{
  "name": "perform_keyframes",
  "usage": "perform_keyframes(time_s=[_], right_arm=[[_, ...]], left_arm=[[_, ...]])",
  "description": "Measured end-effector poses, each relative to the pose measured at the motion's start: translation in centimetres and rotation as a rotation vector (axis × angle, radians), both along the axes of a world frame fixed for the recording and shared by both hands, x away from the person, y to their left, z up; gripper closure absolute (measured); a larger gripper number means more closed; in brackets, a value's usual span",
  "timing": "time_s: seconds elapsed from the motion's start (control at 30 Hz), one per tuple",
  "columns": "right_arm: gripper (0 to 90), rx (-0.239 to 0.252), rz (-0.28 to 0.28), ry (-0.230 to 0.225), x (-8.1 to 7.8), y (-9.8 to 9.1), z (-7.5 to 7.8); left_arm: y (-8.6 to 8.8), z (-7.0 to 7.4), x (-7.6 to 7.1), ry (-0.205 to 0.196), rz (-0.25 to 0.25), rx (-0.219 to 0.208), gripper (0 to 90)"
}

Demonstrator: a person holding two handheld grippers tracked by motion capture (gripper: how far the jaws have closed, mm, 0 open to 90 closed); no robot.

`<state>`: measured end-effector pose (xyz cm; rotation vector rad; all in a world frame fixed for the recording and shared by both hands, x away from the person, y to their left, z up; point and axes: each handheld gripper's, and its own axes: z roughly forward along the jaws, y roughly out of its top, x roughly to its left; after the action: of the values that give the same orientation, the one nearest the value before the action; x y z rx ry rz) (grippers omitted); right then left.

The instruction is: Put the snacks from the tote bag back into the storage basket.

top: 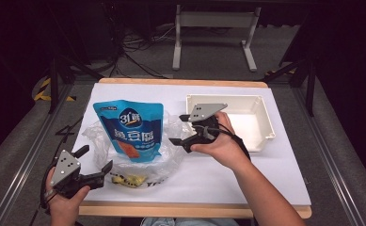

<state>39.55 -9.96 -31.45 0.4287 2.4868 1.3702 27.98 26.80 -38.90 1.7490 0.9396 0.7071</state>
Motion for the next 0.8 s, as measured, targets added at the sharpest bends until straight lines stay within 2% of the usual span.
perform_keyframes(time_s=[0.33, 0.47, 0.57, 0.8], right_arm=[[14.7, 0.017, 0.049, 0.013, 0.8, 3.0, -1.0], [14.0, 0.020, 0.066, -0.004, 0.9, 4.1, -1.4], [13.4, 0.023, 0.079, 0.006, 1.1, 4.9, -1.7], [12.7, 0.033, 0.096, 0.006, 1.5, 6.2, -2.4]], left_arm=[[-0.1, -0.1, 0.1, 0.000, -0.003, -0.002, 10.2], [-0.1, -0.1, 0.1, 0.001, -0.004, 0.000, 10.2], [-0.1, -0.1, 0.1, 0.001, -0.004, 0.000, 10.2], [0.0, -0.1, 0.1, 0.001, -0.004, 0.000, 10.2]])
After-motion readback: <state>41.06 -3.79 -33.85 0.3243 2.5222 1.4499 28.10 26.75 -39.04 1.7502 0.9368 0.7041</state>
